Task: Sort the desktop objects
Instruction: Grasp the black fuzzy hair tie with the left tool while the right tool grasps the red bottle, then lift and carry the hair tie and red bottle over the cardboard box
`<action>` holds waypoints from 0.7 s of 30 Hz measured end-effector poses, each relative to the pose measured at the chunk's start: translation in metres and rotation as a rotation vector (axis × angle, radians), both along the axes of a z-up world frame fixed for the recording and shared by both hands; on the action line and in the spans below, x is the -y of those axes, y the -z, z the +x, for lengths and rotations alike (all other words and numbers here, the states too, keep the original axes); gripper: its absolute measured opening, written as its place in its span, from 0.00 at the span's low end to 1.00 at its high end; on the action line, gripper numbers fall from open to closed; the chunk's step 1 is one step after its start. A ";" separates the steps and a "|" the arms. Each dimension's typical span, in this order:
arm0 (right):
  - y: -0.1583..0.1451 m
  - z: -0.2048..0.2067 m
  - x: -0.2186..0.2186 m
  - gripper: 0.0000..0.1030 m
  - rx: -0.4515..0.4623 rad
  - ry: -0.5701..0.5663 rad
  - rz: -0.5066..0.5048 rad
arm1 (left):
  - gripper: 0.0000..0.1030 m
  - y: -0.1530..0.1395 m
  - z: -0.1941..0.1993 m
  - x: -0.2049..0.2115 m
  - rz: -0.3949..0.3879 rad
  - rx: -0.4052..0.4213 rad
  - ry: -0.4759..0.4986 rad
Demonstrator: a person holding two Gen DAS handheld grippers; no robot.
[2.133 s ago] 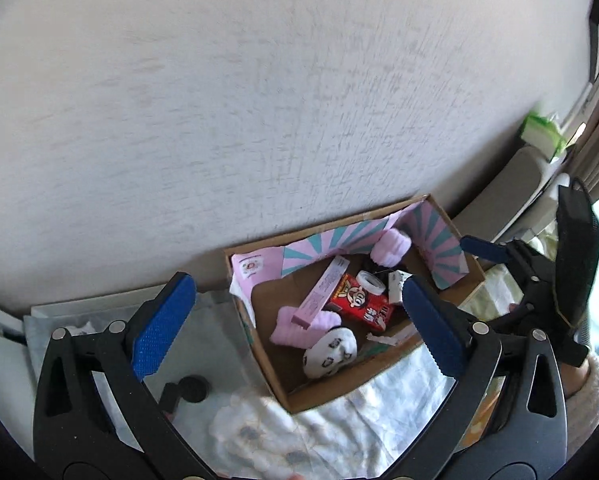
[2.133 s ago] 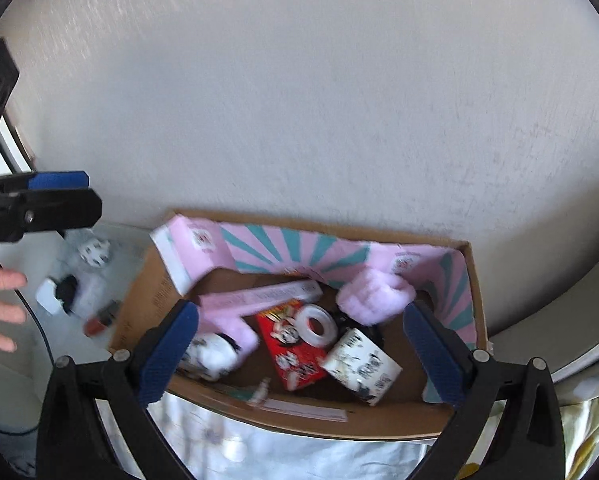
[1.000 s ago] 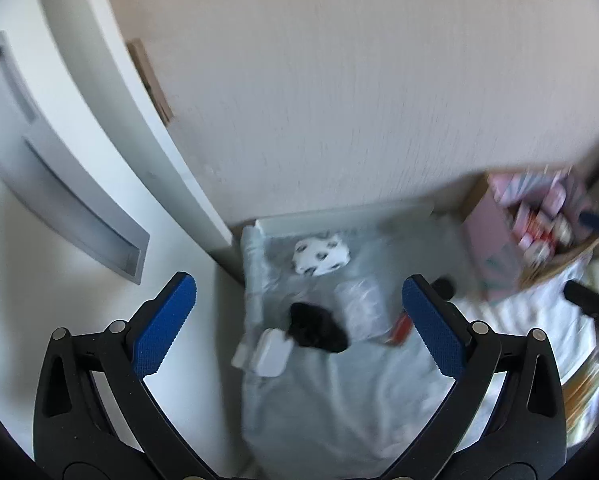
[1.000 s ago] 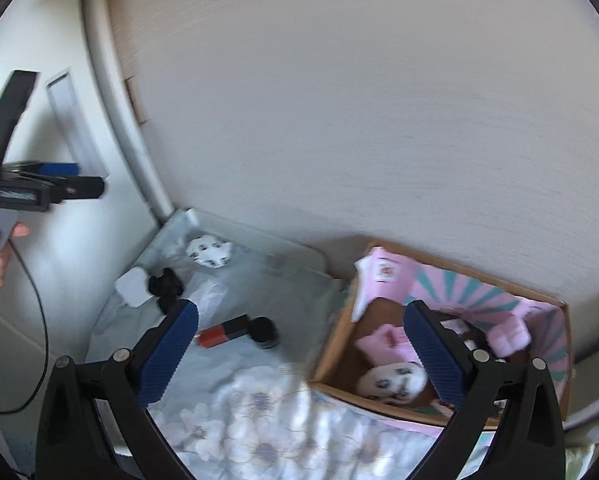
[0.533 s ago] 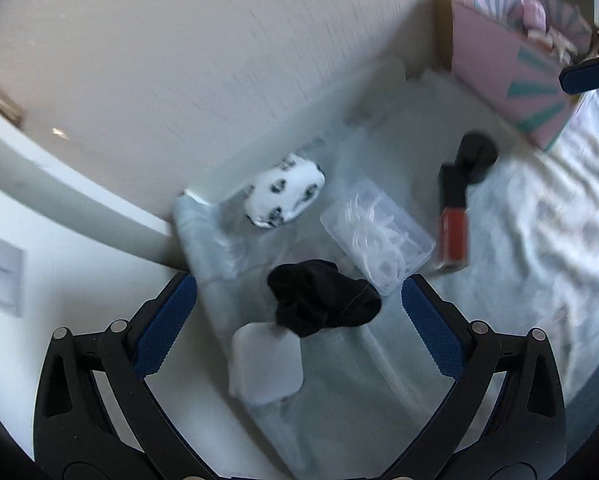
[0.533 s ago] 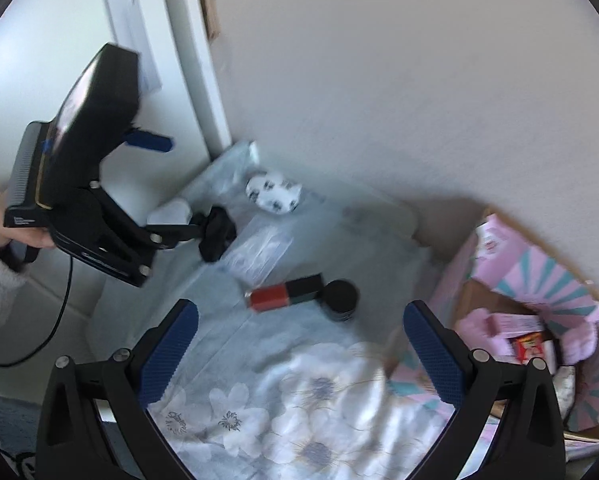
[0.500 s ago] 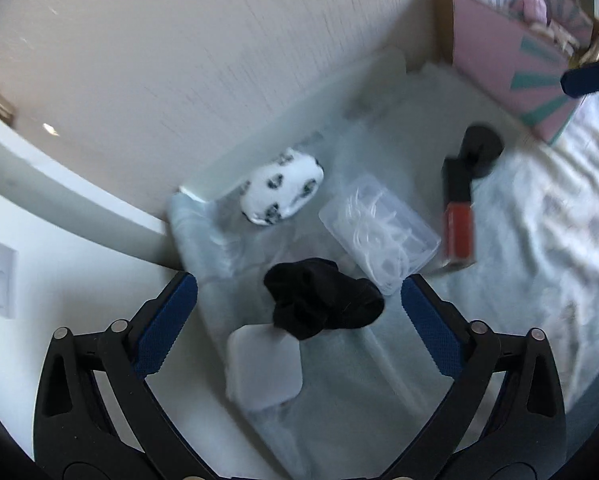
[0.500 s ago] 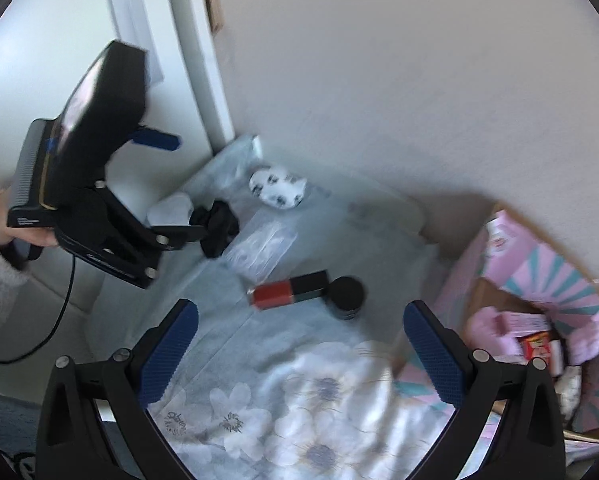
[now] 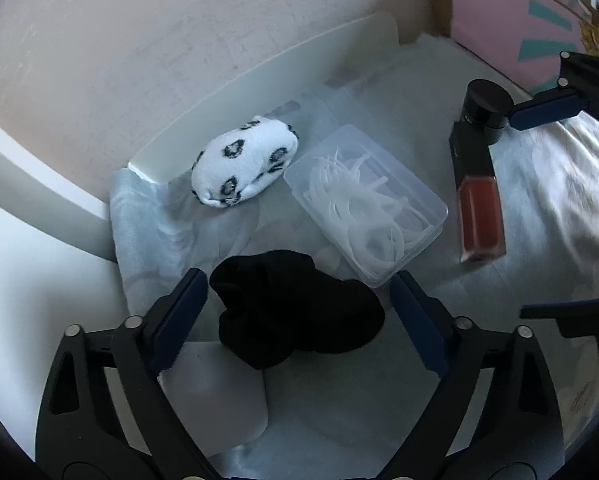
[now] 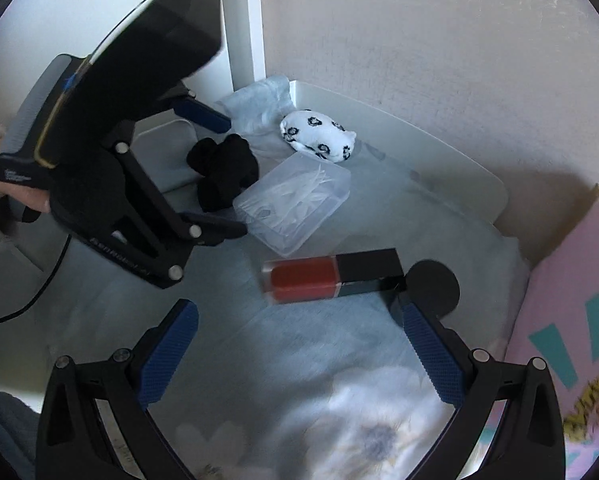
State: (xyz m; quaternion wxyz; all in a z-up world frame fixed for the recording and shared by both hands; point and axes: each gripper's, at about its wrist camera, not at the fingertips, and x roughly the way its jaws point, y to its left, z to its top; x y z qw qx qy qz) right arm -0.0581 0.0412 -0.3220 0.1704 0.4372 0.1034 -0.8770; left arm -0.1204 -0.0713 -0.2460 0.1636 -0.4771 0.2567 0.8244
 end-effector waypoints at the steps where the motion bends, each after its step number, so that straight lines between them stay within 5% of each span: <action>1: 0.002 -0.002 0.000 0.99 -0.003 -0.003 0.005 | 0.84 -0.001 -0.001 0.001 0.008 -0.002 -0.003; 16: 0.010 -0.033 -0.009 0.99 0.008 -0.063 -0.035 | 0.48 -0.011 -0.003 0.004 0.051 0.002 -0.022; 21: 0.012 -0.034 -0.009 0.78 0.016 -0.072 -0.042 | 0.33 -0.015 -0.003 0.004 0.035 -0.003 -0.028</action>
